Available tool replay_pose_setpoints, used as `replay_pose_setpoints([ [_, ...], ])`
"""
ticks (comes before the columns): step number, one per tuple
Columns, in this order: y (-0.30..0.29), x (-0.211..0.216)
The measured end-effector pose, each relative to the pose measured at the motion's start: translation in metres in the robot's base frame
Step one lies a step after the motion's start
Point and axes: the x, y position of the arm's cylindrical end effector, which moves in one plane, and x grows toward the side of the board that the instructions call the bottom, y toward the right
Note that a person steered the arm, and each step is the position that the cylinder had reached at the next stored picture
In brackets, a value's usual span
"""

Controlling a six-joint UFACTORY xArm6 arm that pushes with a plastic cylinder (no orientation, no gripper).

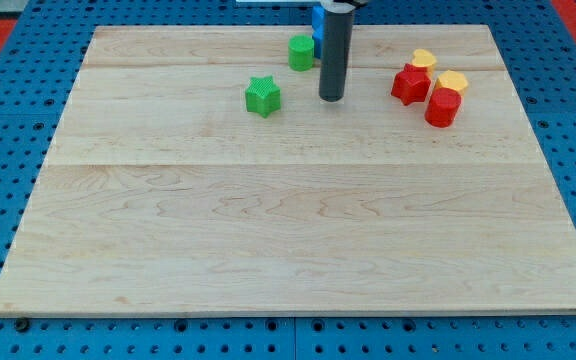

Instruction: Touch the bottom of blue triangle

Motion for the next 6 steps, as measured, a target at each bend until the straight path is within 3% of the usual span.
replay_pose_setpoints([
  [2,-0.007,-0.032],
  [3,0.055,-0.058],
  [4,0.078,-0.113],
  [5,0.076,-0.138],
  [6,0.034,-0.137],
])
